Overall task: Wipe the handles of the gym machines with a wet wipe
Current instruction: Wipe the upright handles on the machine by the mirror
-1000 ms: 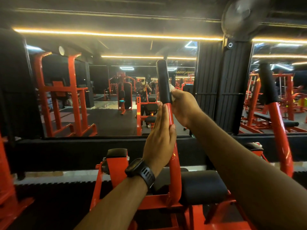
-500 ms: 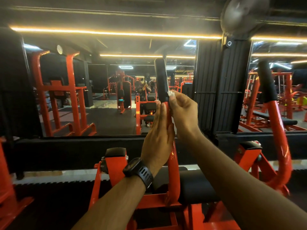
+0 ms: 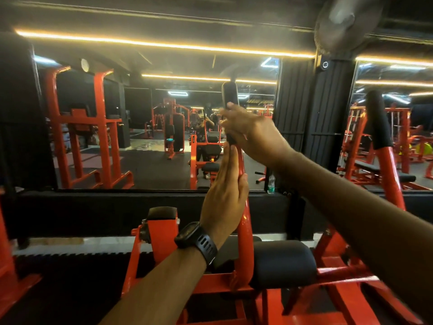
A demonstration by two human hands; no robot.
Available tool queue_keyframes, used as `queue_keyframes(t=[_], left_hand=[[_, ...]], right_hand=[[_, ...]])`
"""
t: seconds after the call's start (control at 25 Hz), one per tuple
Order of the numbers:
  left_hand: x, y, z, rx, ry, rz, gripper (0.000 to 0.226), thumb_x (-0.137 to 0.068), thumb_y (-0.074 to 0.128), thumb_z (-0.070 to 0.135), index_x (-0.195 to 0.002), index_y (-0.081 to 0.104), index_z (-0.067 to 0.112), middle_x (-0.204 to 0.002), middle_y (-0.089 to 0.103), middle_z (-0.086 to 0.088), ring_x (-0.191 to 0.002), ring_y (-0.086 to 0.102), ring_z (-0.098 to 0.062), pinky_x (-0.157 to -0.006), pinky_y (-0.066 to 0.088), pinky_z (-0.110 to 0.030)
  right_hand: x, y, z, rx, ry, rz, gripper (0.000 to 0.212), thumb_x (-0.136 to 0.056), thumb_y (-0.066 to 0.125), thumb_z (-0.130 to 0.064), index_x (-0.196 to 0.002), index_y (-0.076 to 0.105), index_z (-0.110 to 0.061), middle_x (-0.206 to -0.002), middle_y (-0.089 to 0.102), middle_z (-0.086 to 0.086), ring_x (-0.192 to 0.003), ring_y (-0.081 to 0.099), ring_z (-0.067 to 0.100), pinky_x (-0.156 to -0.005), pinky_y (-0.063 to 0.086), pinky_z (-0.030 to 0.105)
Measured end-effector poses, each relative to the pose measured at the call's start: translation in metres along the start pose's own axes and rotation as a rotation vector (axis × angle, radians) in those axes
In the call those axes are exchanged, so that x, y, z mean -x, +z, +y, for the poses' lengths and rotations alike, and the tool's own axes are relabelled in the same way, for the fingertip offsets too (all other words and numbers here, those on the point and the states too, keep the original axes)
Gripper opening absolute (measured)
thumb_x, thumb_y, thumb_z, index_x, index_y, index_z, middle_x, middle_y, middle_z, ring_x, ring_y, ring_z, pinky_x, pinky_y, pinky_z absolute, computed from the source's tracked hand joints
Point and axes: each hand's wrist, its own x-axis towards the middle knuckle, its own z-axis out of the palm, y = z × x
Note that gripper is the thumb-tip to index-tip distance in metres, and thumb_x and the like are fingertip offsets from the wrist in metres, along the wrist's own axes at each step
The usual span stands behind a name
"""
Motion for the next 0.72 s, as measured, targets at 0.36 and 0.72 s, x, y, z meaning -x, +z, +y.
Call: queue_keyframes(t=[0.36, 0.72], left_hand=[[0.0, -0.001, 0.0, 0.007, -0.024, -0.009, 0.065, -0.102, 0.018, 0.053, -0.154, -0.015, 0.033, -0.165, -0.009, 0.009, -0.152, 0.019, -0.018, -0.11, 0.046, -0.041], [-0.001, 0.0, 0.0, 0.031, -0.019, -0.014, 0.064, -0.1, 0.016, 0.05, -0.153, -0.015, 0.031, -0.162, -0.016, 0.014, -0.147, 0.004, -0.006, -0.112, 0.038, -0.029]], right_hand=[[-0.033, -0.029, 0.013, 0.186, -0.429, -0.363, 0.027, -0.086, 0.061, -0.006, -0.112, 0.066, 0.002, -0.121, 0.066, 0.024, -0.122, 0.059, 0.037, -0.101, 0.048, 0.041], [-0.058, -0.038, 0.015, 0.2, -0.151, -0.458, 0.026, -0.098, 0.058, -0.027, -0.117, 0.069, -0.012, -0.138, 0.059, 0.009, -0.138, 0.044, 0.025, -0.114, 0.033, 0.039]])
